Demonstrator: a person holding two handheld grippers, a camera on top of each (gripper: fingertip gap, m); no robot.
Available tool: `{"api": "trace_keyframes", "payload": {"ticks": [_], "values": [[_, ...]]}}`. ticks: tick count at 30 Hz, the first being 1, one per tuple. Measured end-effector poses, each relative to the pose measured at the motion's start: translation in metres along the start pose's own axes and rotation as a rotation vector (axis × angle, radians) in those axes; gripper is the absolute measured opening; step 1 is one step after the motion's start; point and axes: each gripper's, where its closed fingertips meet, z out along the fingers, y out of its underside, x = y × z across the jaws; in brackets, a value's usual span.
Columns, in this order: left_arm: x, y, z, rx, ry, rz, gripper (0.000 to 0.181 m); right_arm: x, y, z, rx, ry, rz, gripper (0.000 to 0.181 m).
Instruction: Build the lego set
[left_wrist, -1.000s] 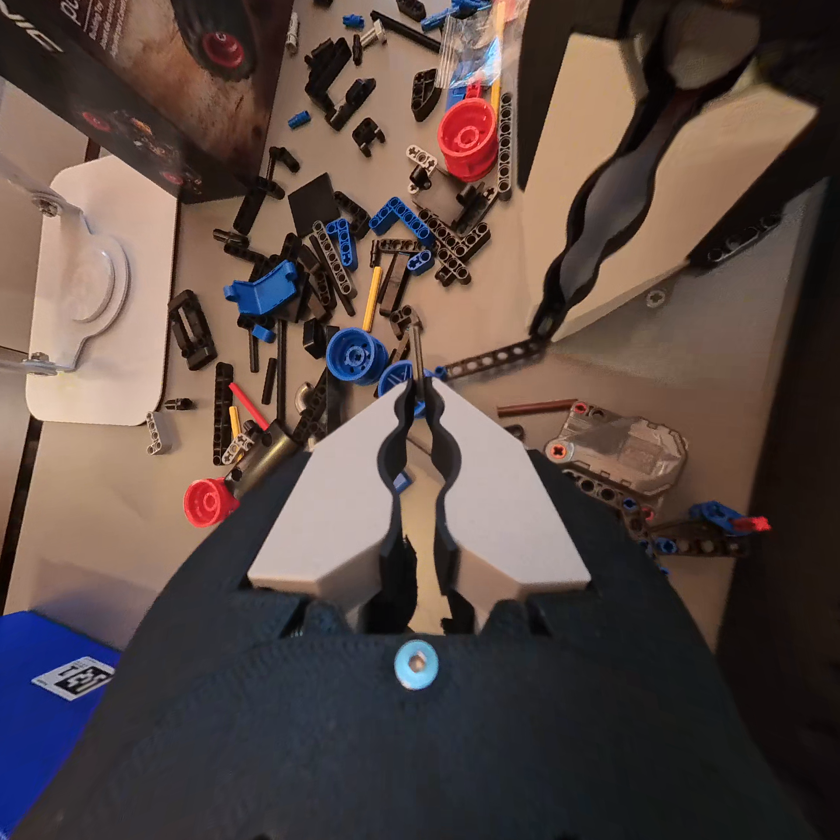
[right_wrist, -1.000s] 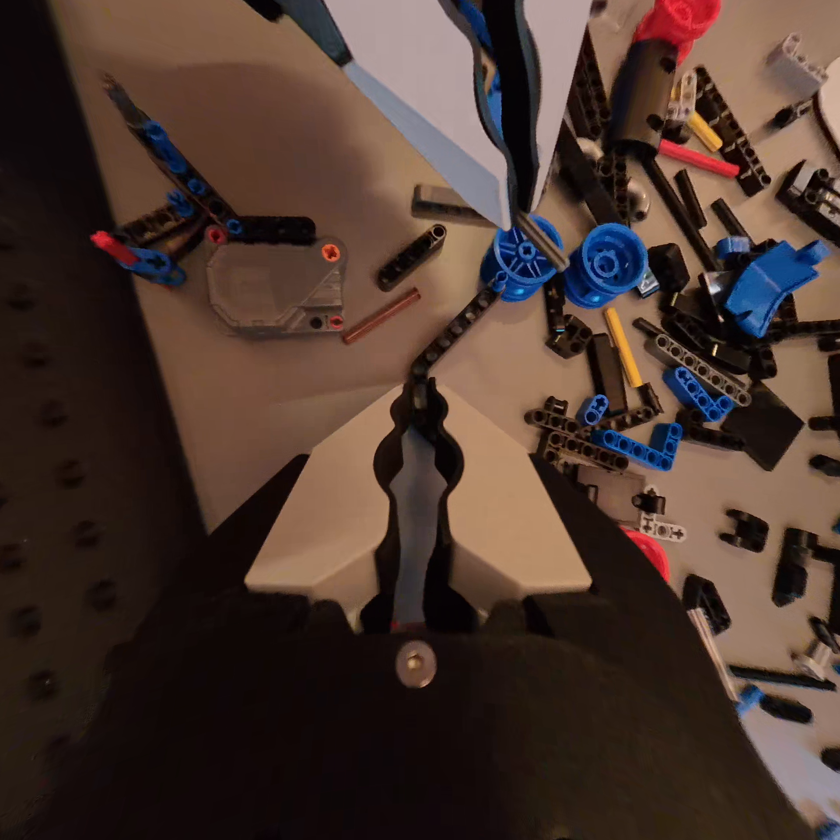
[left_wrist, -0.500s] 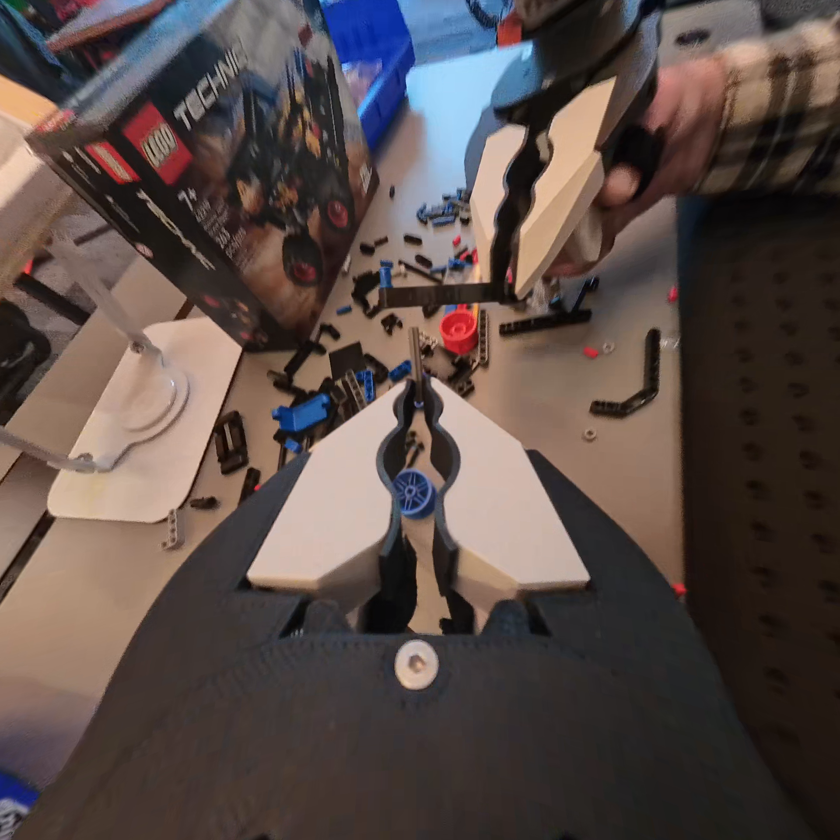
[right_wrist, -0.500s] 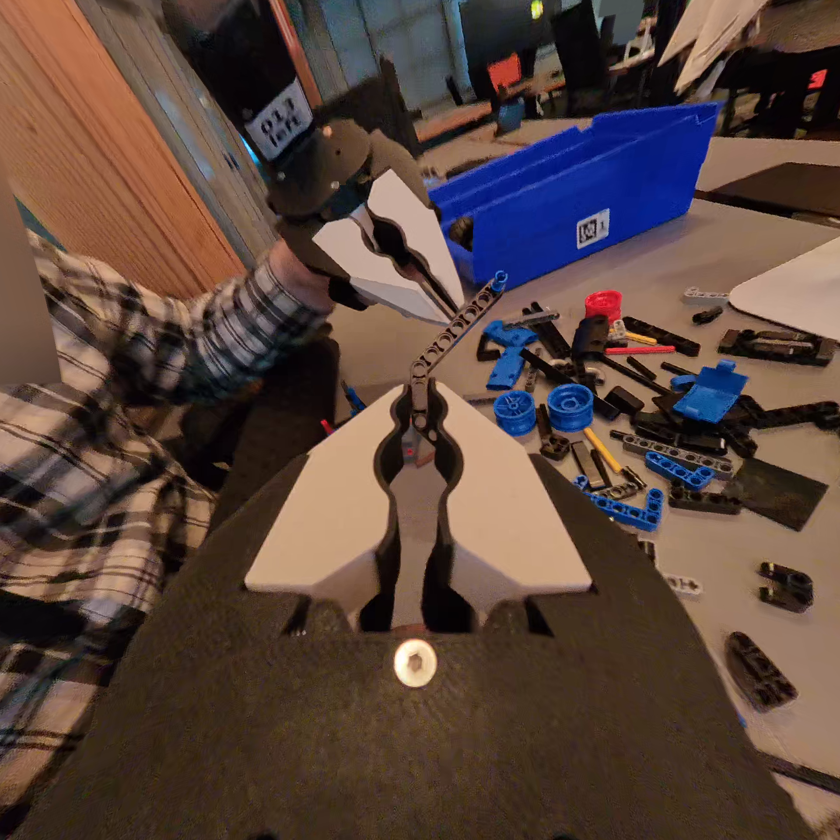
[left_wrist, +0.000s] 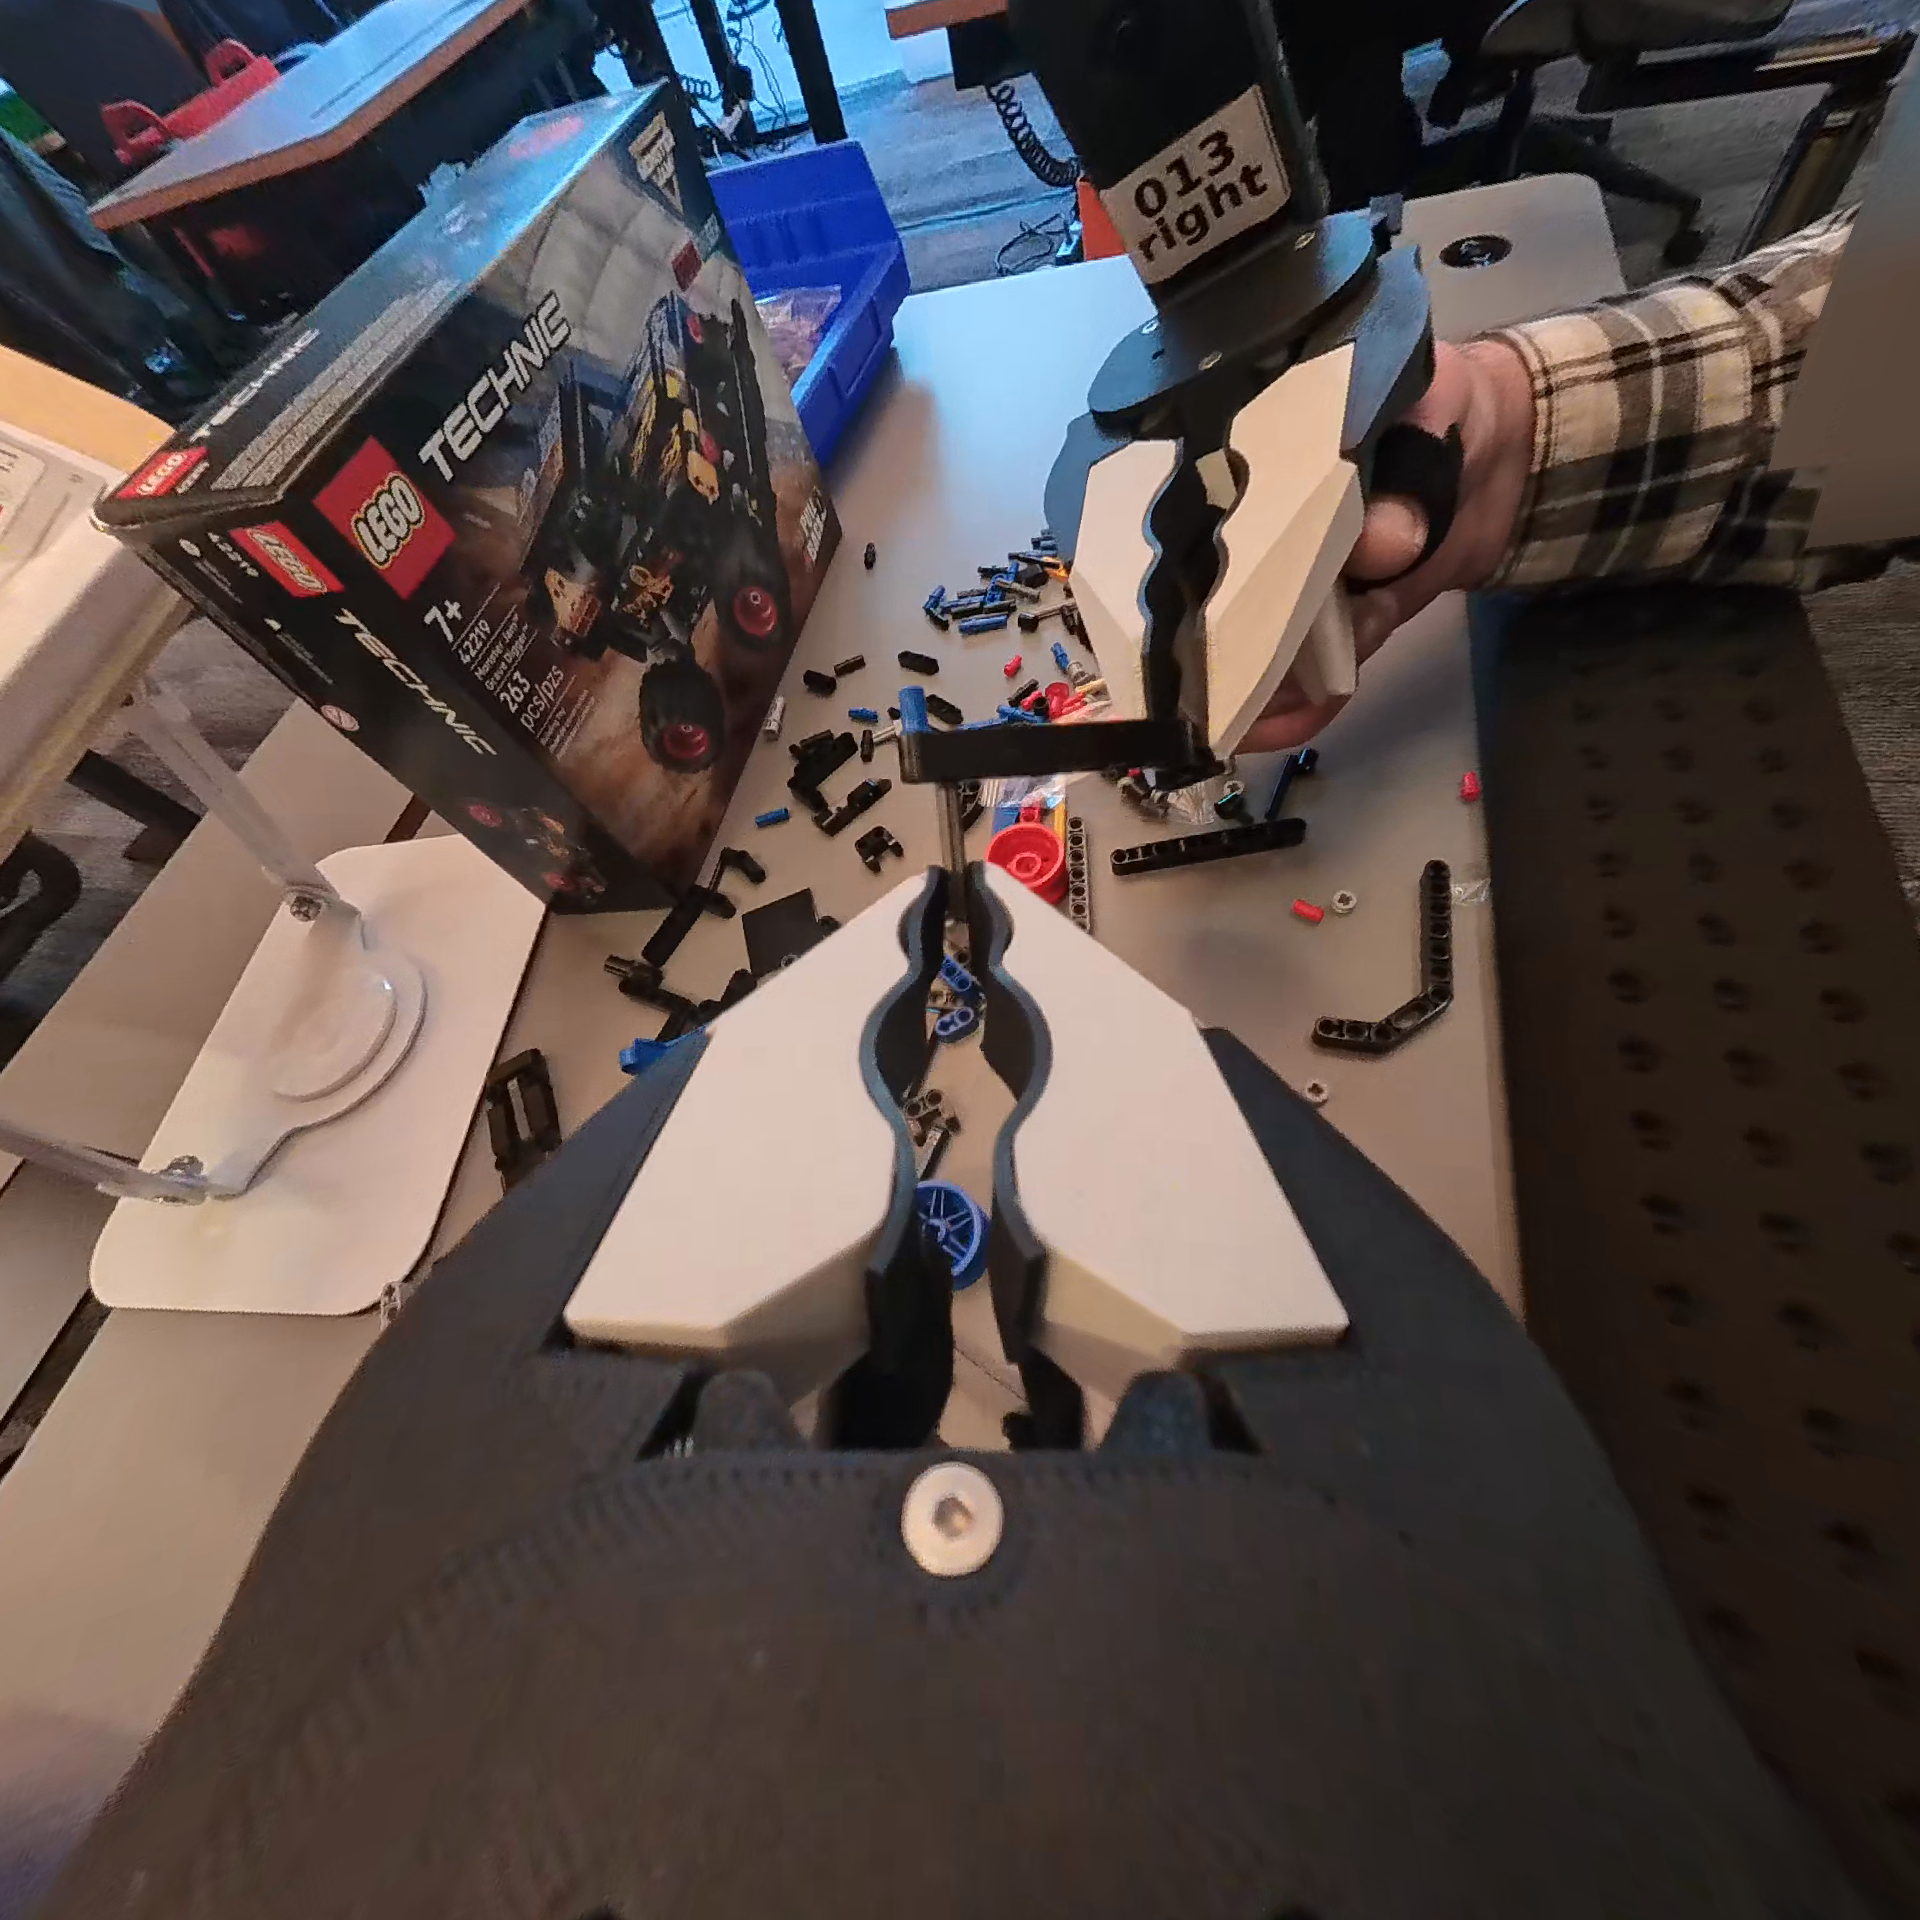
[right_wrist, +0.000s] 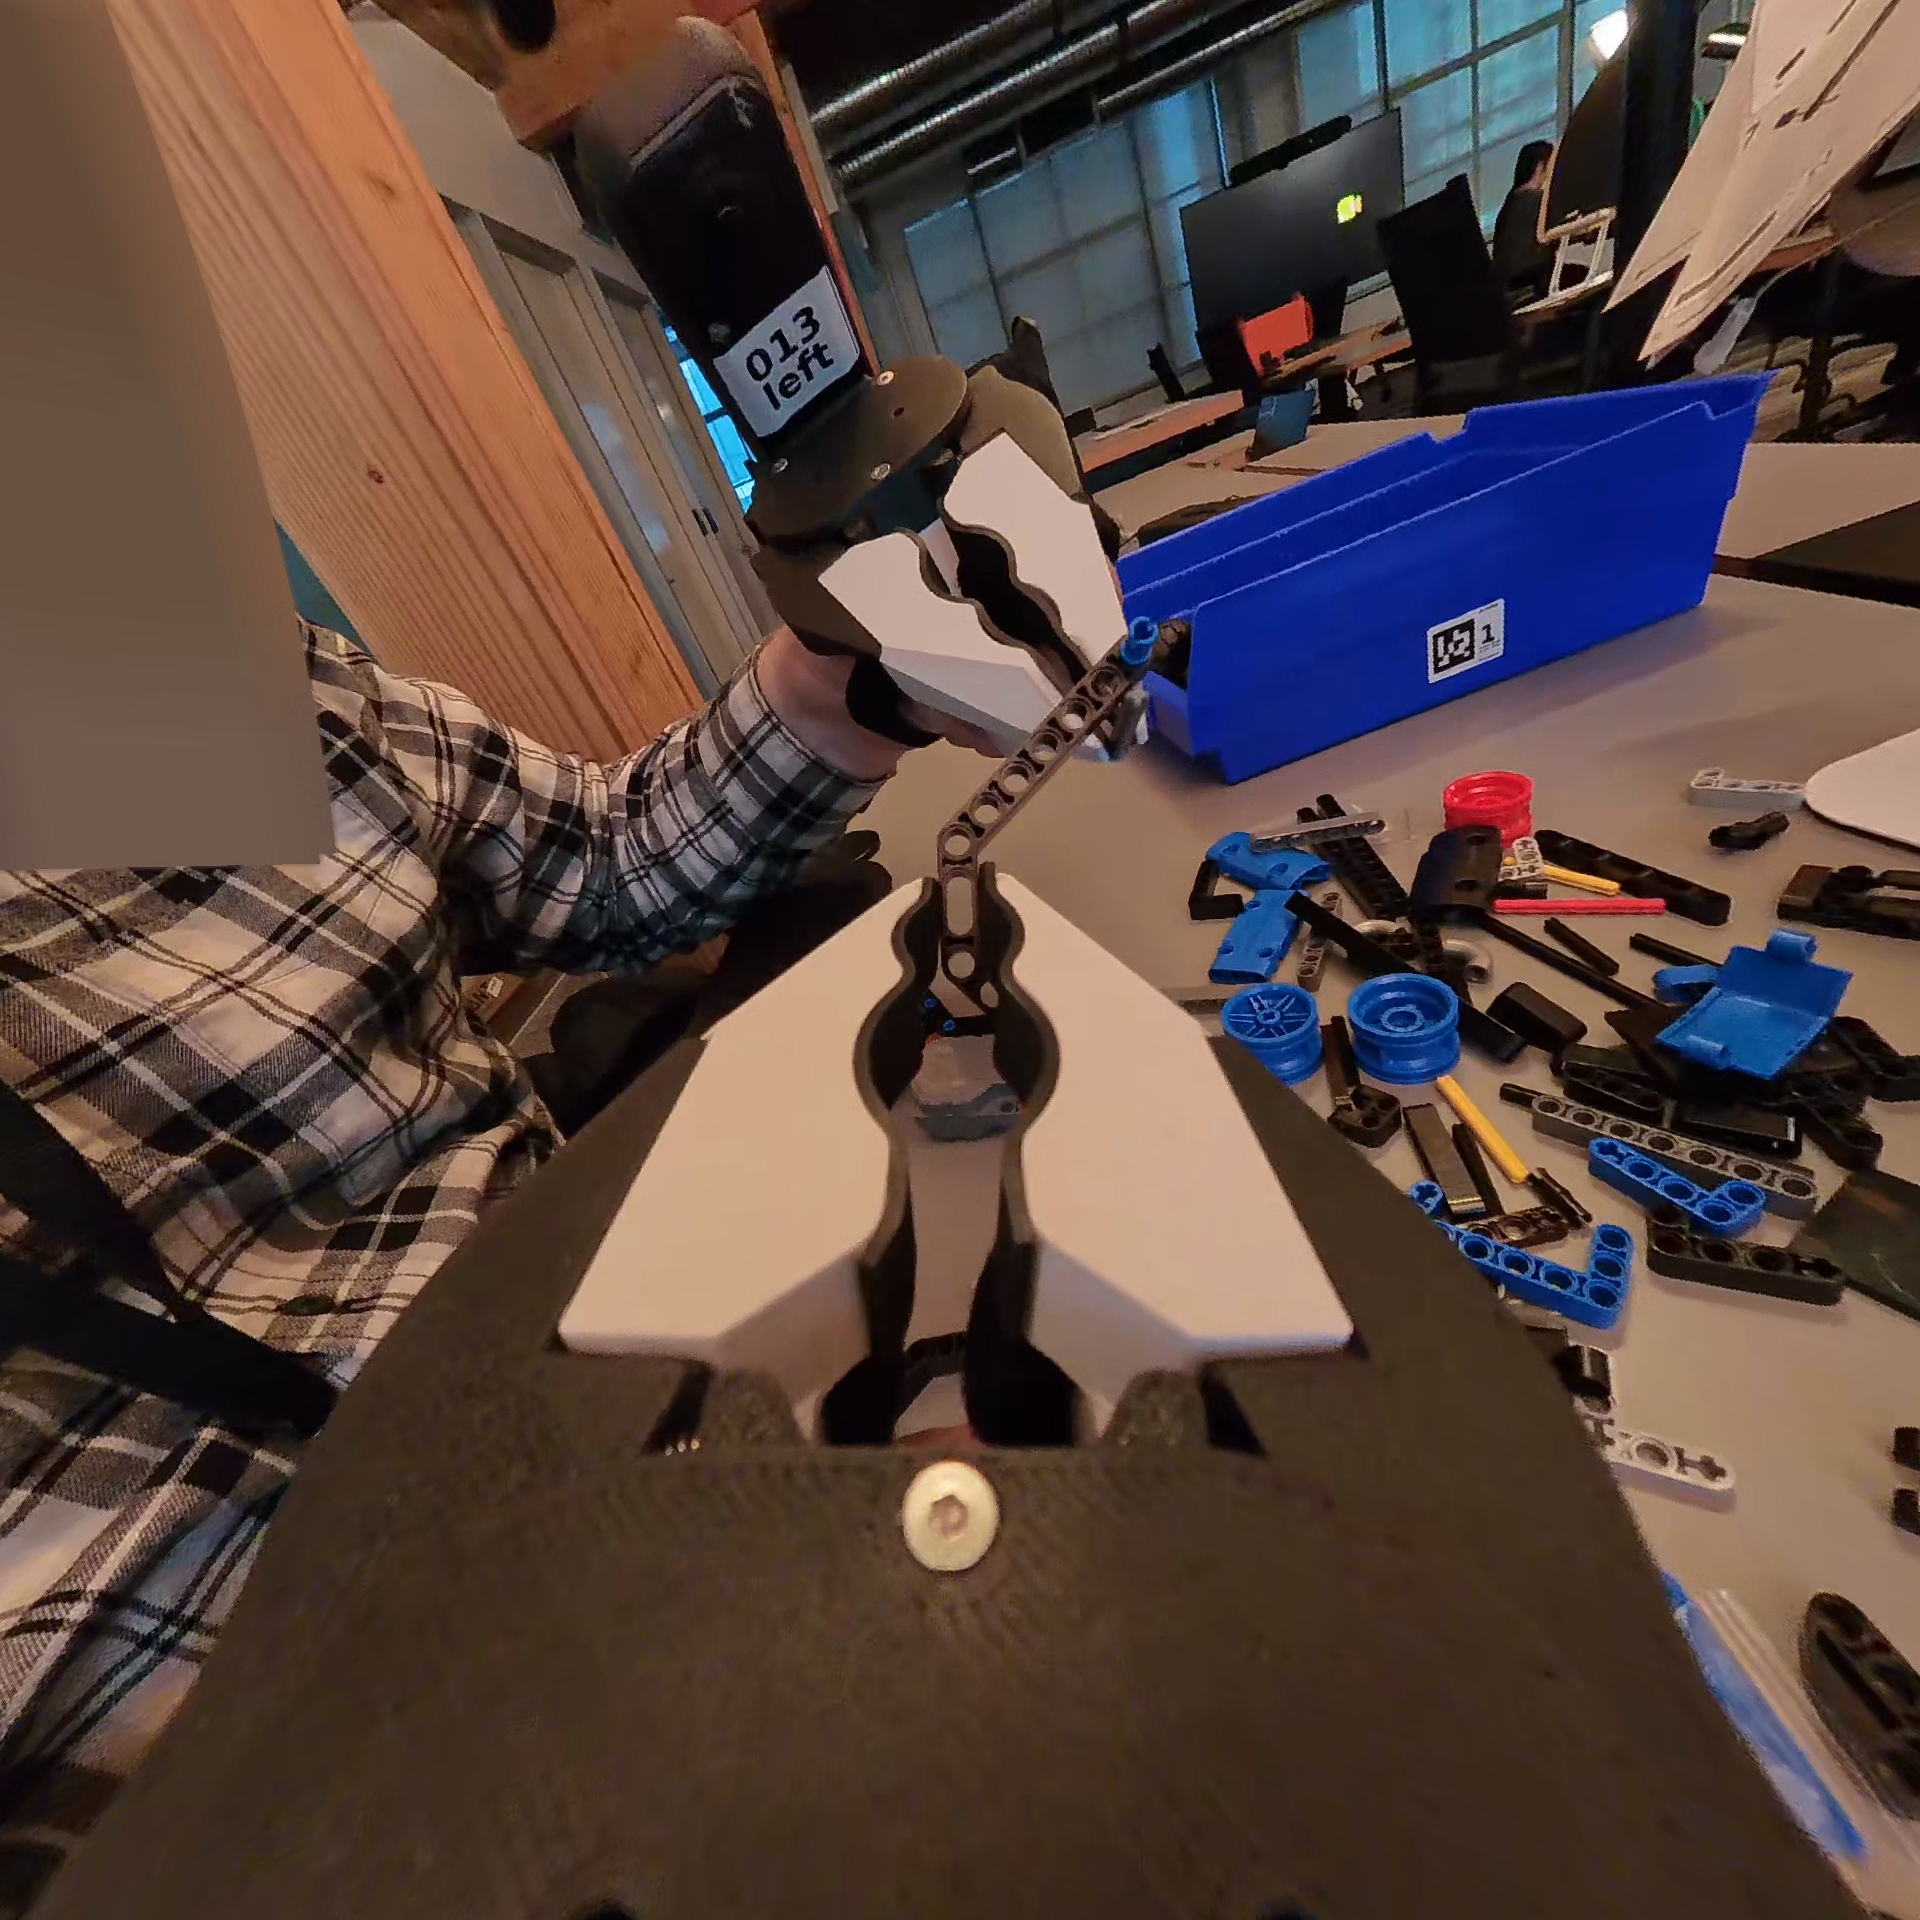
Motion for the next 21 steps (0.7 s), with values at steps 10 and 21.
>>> {"api": "trace_keyframes", "payload": {"ticks": [10, 21], "values": [[0.001, -0.009, -0.003, 0.035, 0.021, -0.002, 0.0, -0.003, -0.008, -0.006, 0.048, -0.018, 0.002, 0.005], [0.002, -0.007, 0.0, -0.037, -0.006, 0.088, 0.0, -0.003, -0.002, -0.004, -0.003, -0.015, -0.003, 0.005]]}}
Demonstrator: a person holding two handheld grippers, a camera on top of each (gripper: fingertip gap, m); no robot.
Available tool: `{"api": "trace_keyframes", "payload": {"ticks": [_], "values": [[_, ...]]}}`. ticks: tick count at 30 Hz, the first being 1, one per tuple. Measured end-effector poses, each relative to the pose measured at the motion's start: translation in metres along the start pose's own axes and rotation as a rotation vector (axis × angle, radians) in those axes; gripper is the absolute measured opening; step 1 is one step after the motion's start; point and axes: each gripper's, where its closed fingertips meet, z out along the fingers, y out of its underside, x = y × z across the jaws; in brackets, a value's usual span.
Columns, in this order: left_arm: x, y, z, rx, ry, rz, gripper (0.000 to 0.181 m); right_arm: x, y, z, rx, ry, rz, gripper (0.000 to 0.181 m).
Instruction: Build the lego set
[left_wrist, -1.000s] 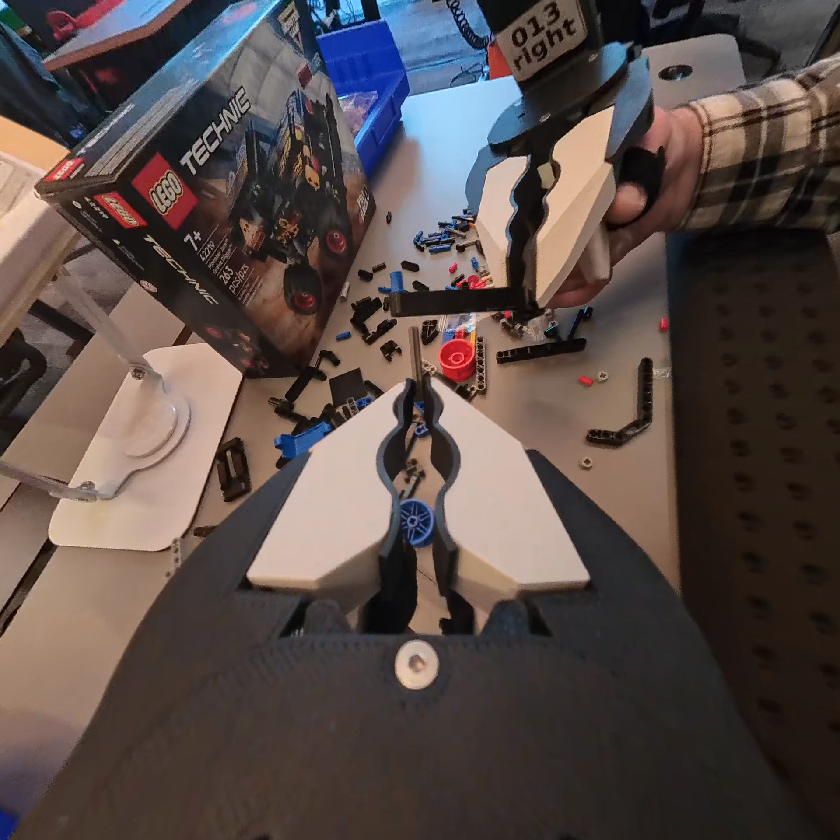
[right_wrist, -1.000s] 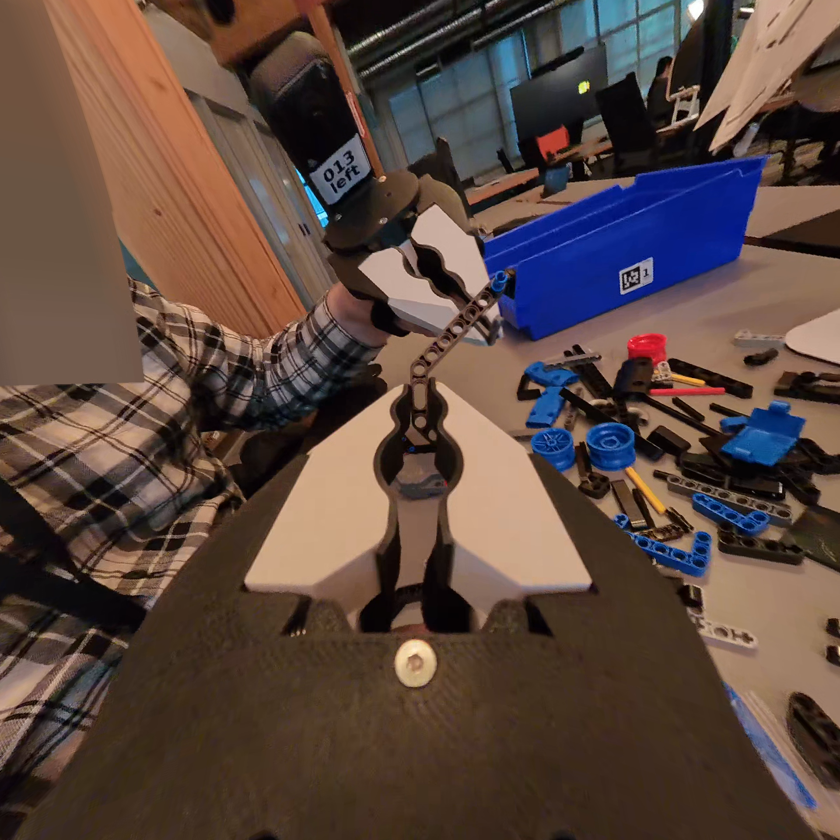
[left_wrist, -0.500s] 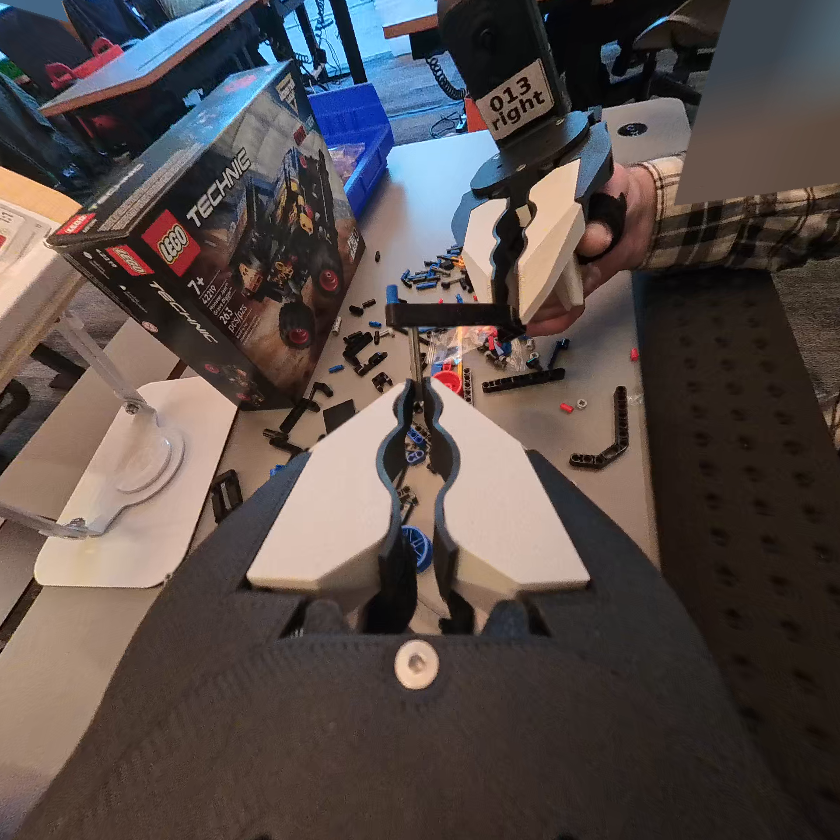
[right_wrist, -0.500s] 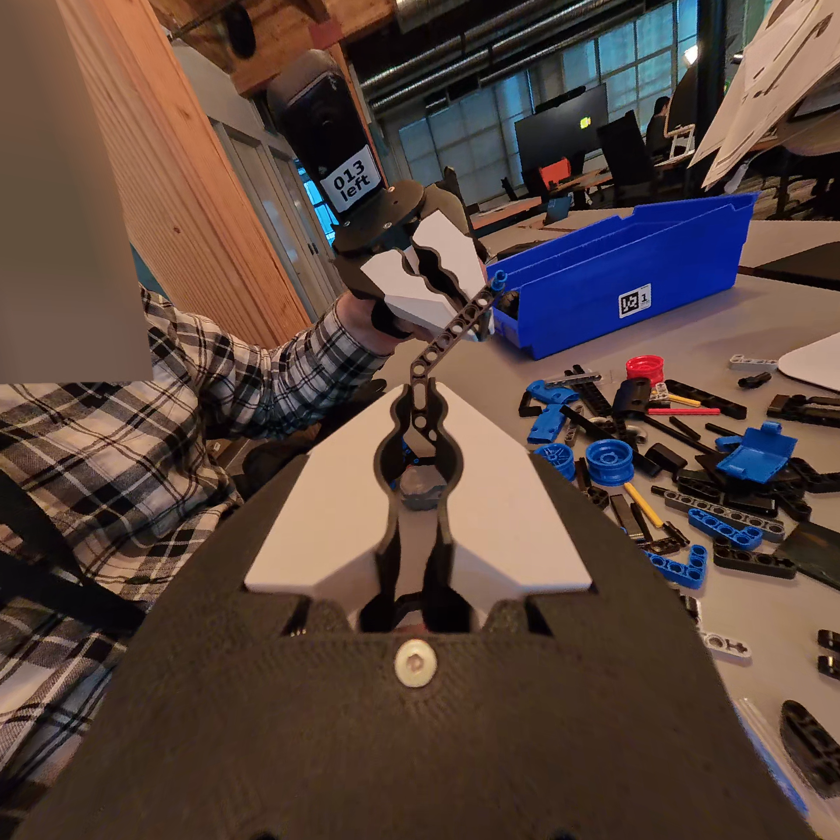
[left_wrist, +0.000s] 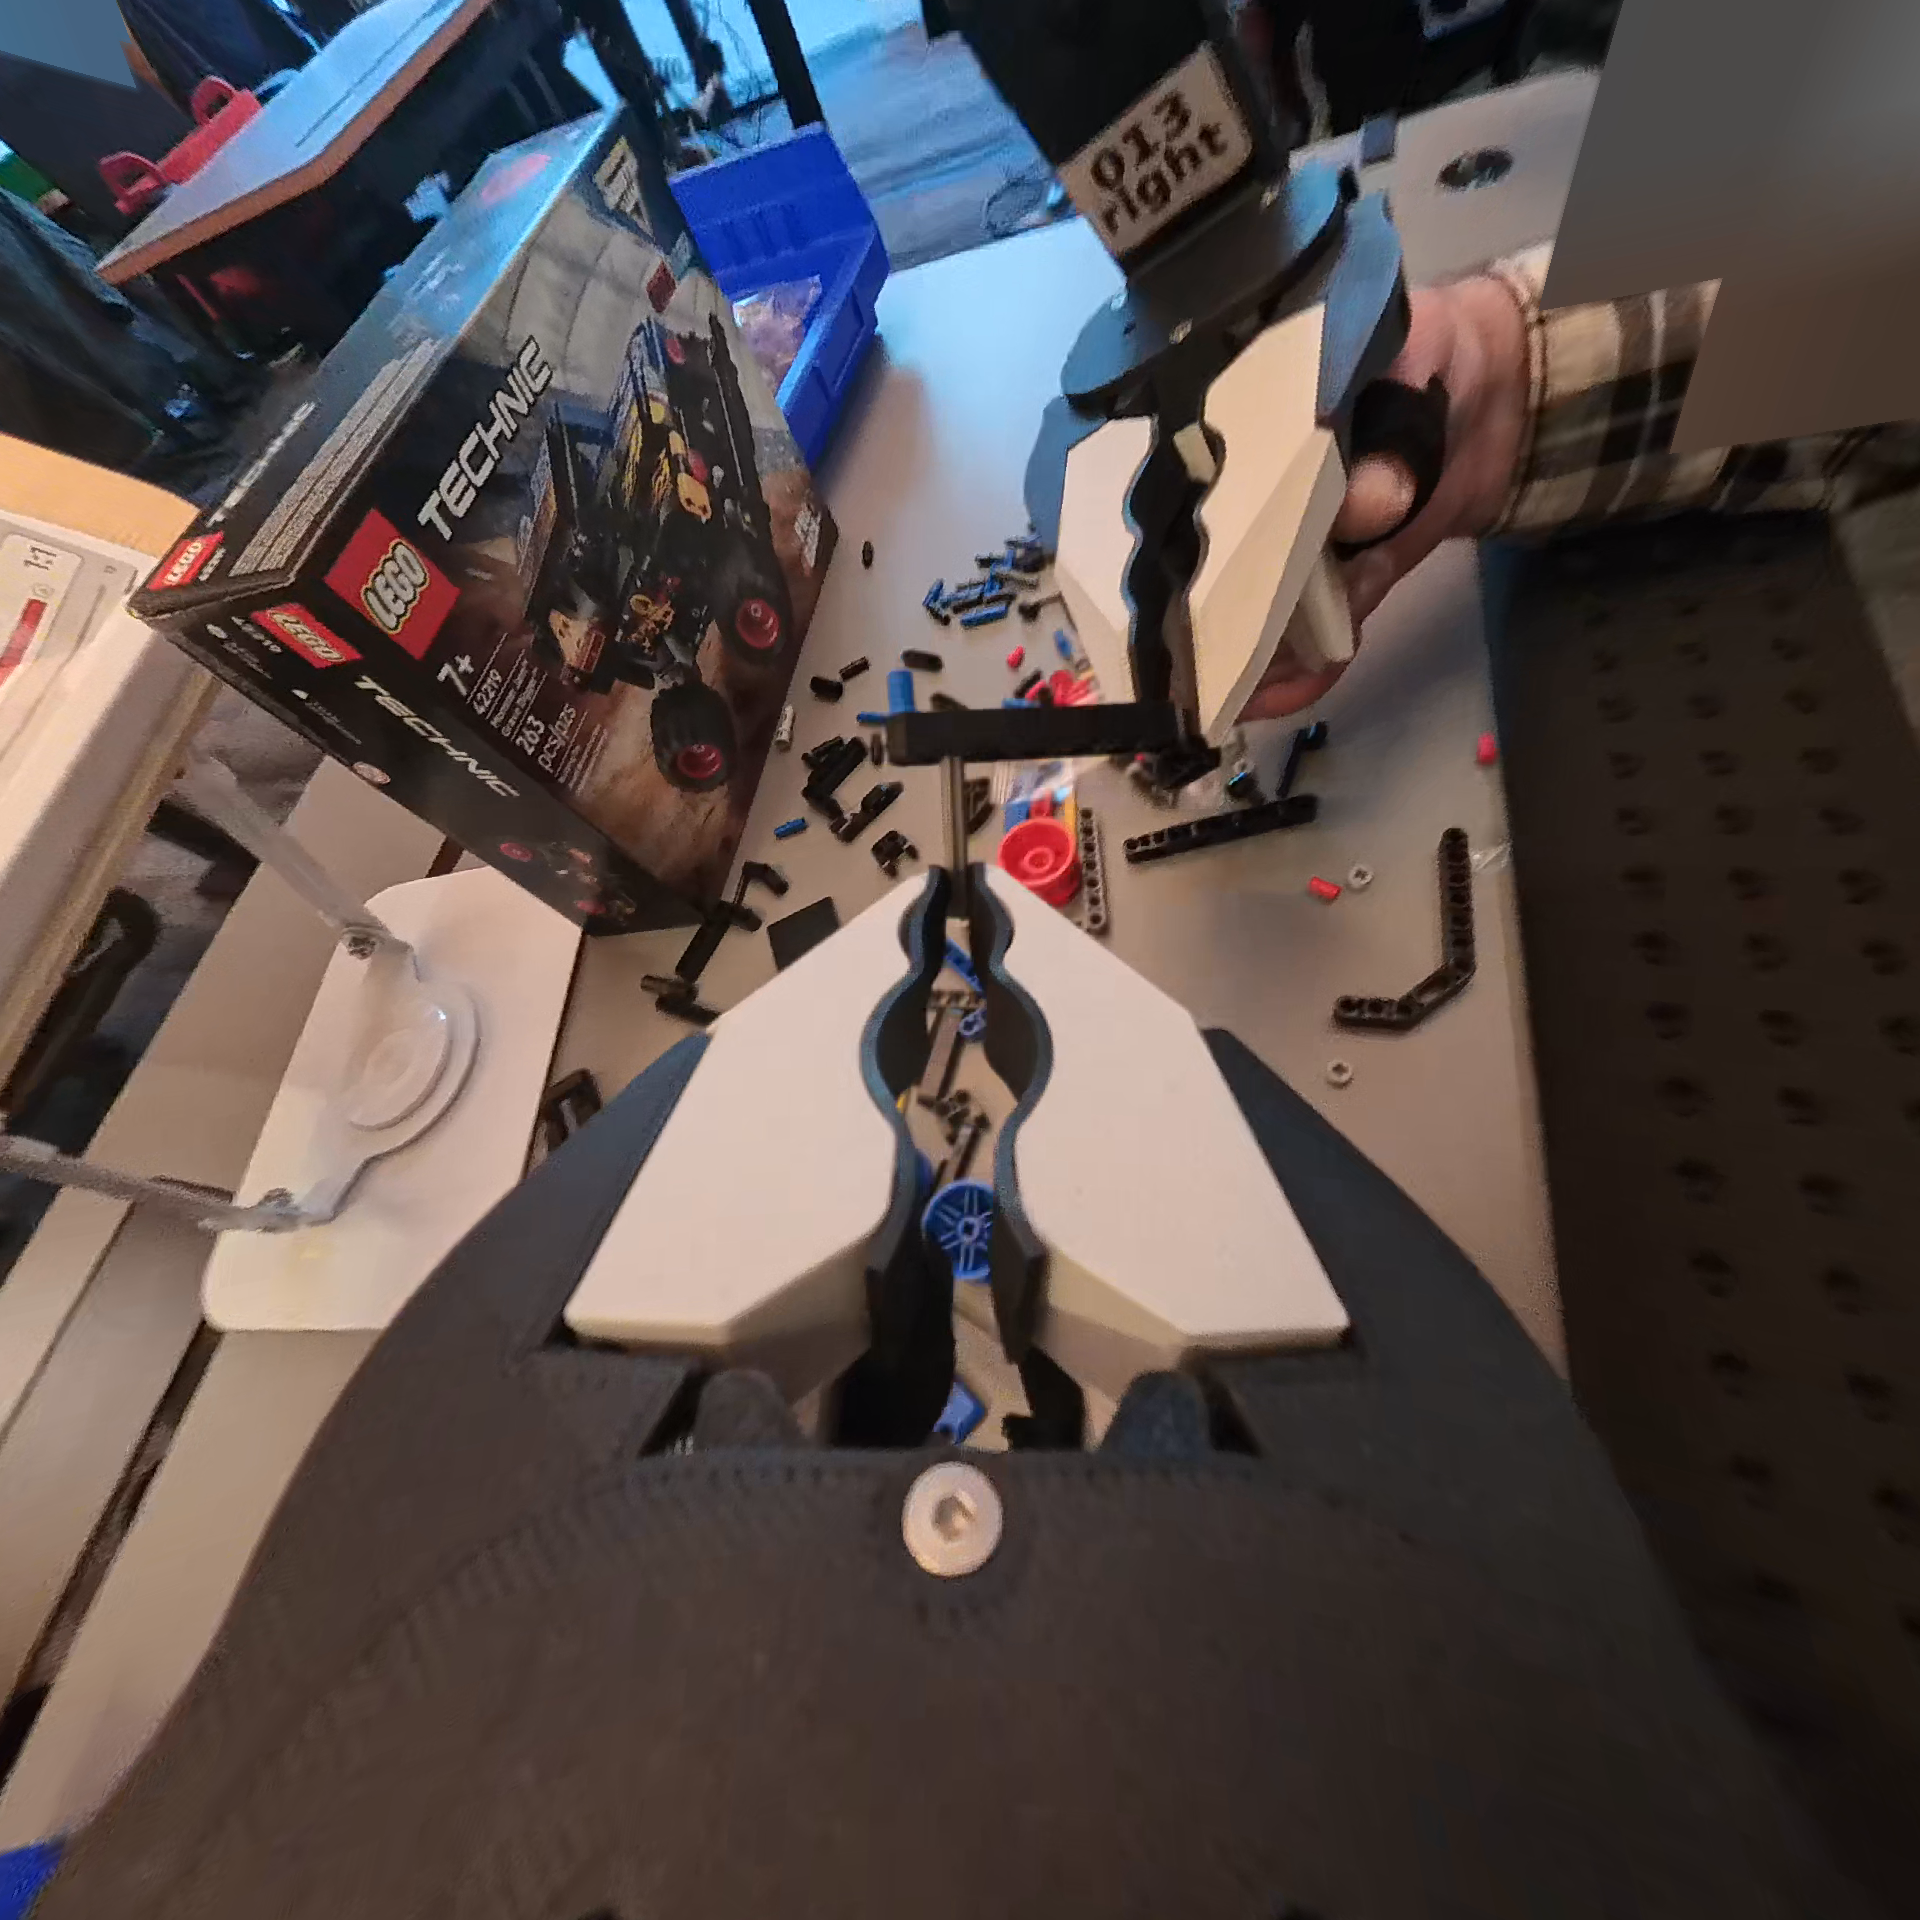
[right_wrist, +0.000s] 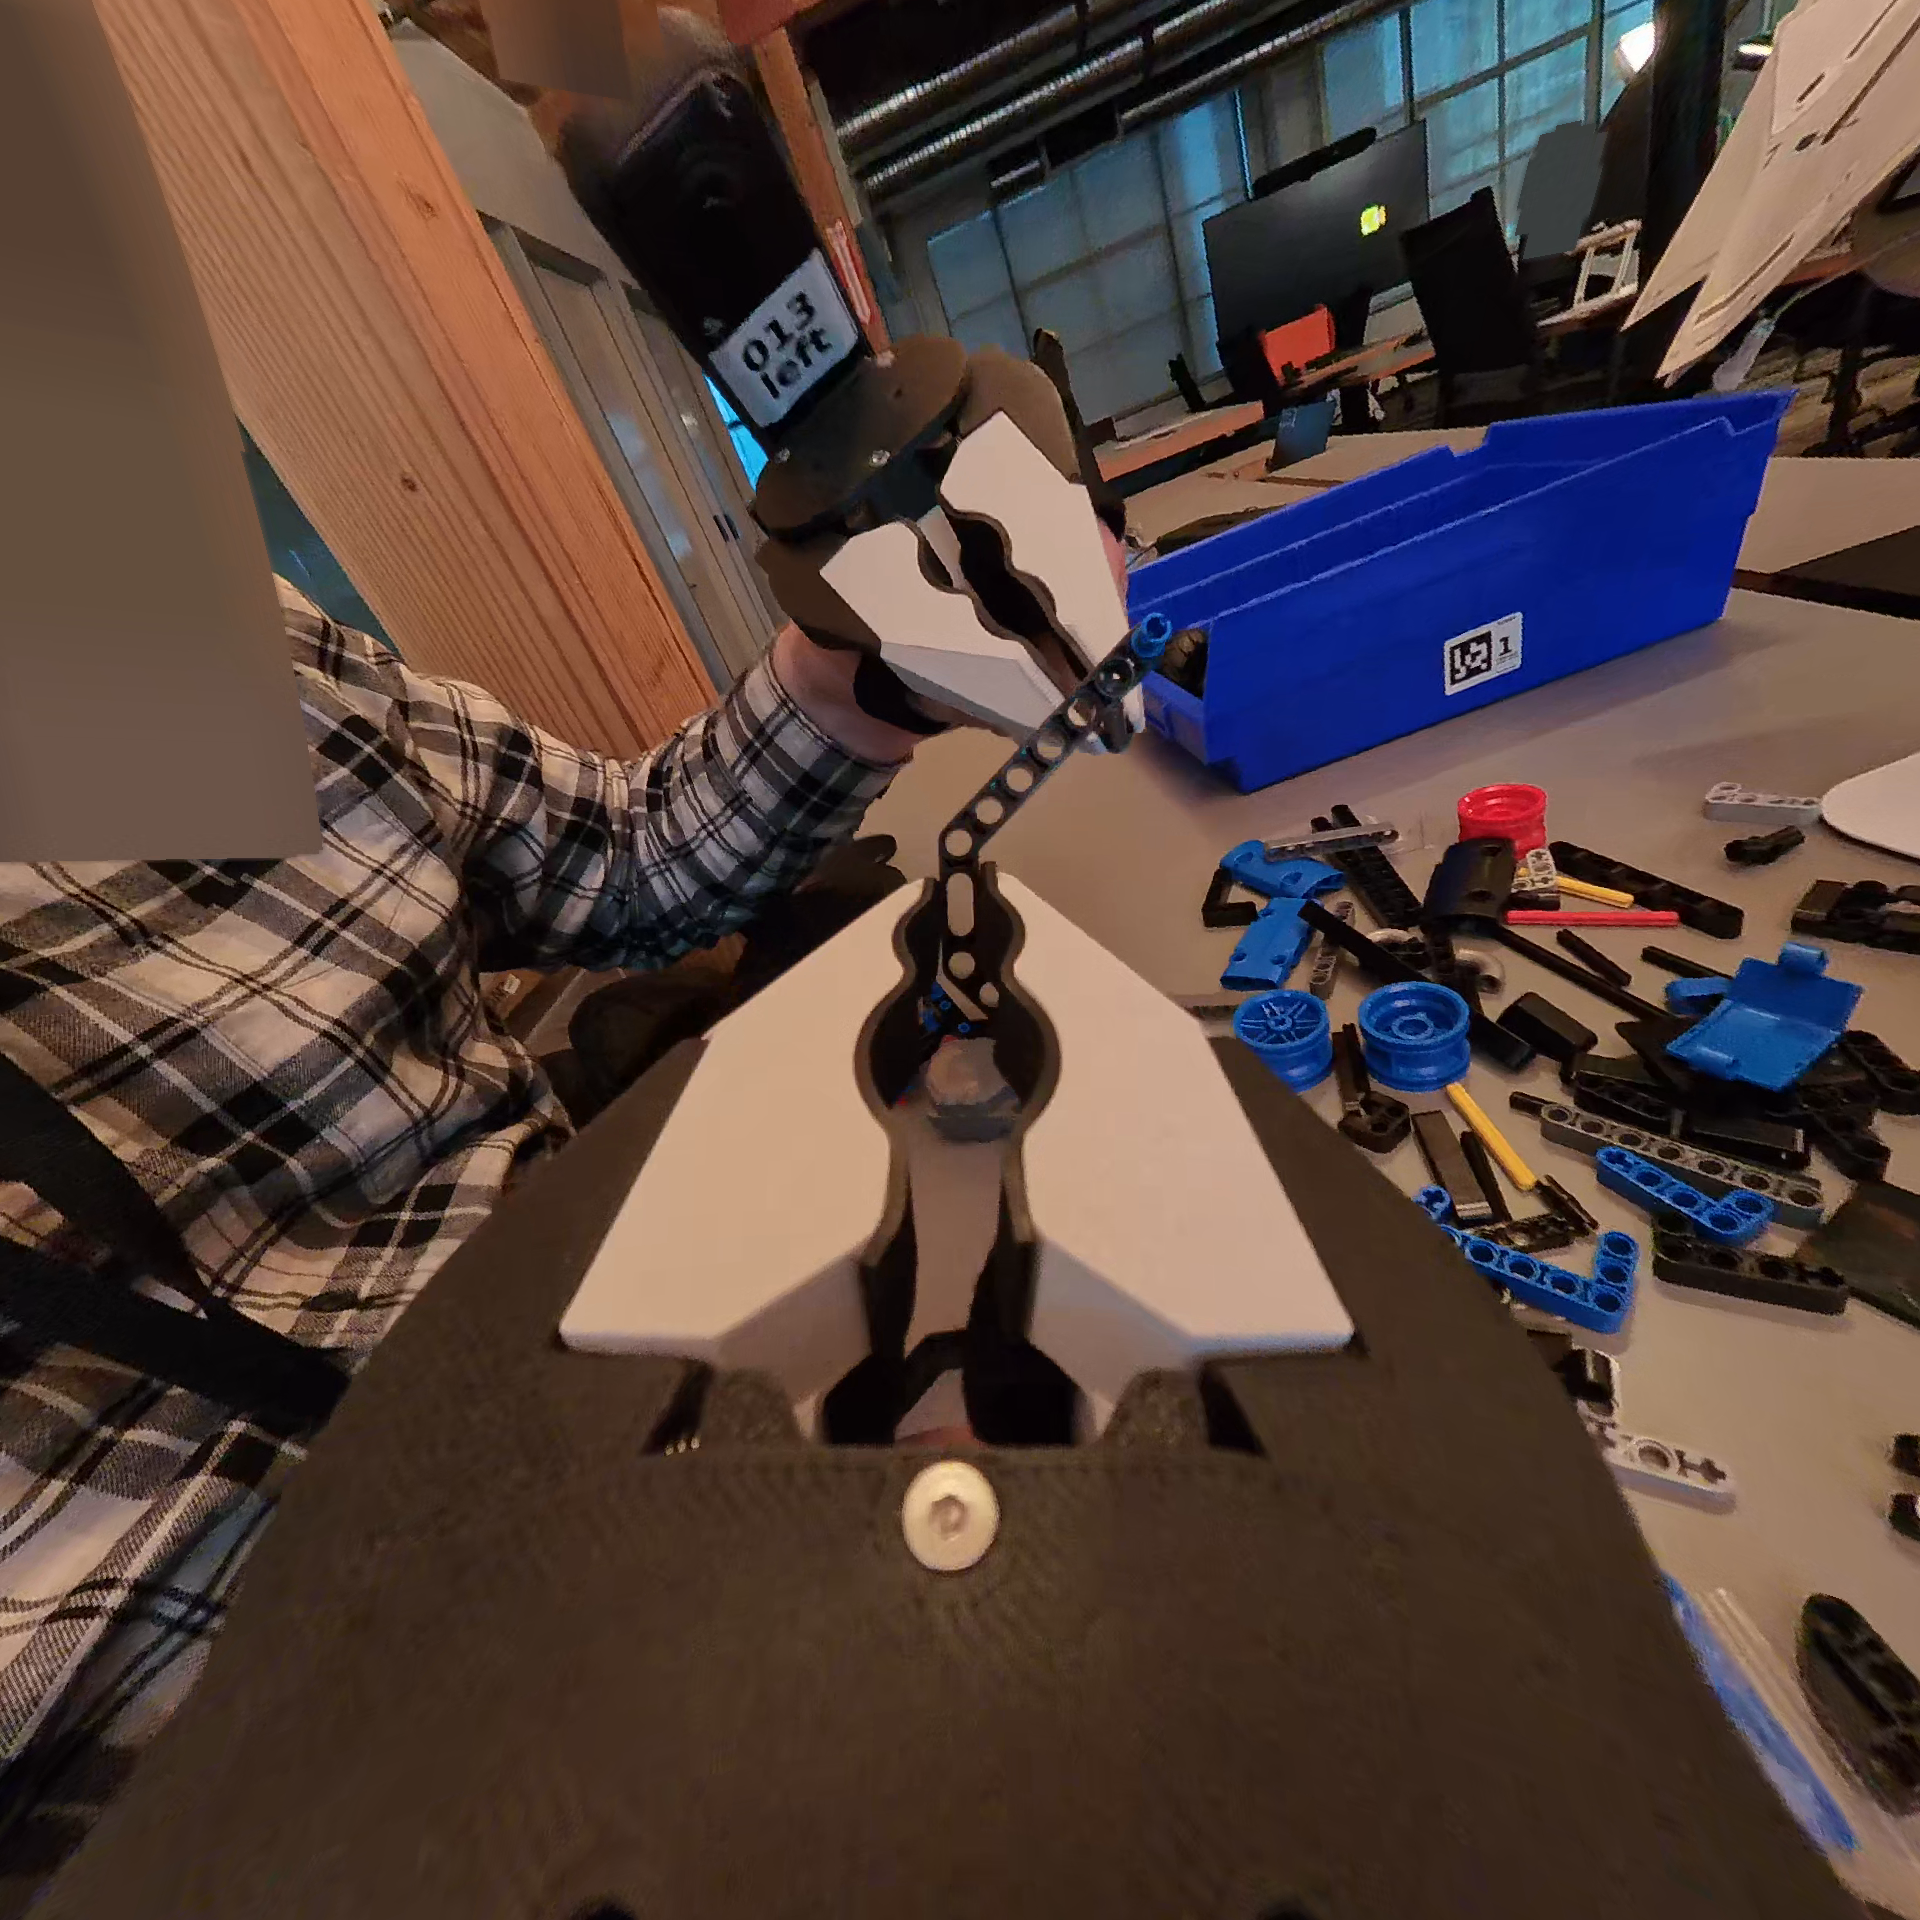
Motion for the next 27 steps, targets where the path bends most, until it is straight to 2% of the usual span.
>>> {"api": "trace_keyframes", "payload": {"ticks": [6, 13, 19, 24, 27], "values": [[0.0, 0.013, 0.004, -0.17, -0.037, 0.122, 0.001, 0.008, 0.014, 0.002, -0.104, 0.057, -0.024, 0.005], [0.007, 0.007, 0.008, -0.117, 0.023, 0.062, 0.0, 0.007, 0.024, 0.006, -0.177, 0.075, -0.066, 0.005], [0.008, 0.001, 0.013, -0.098, 0.017, 0.064, 0.001, 0.011, 0.031, 0.011, -0.223, 0.127, -0.13, 0.005], [0.008, -0.006, 0.011, -0.098, 0.027, 0.092, 0.001, 0.008, 0.027, 0.018, -0.172, 0.12, -0.122, 0.005], [0.008, -0.009, 0.011, -0.102, 0.021, 0.105, 0.0, 0.005, 0.019, 0.019, -0.115, 0.09, -0.064, 0.012]]}}
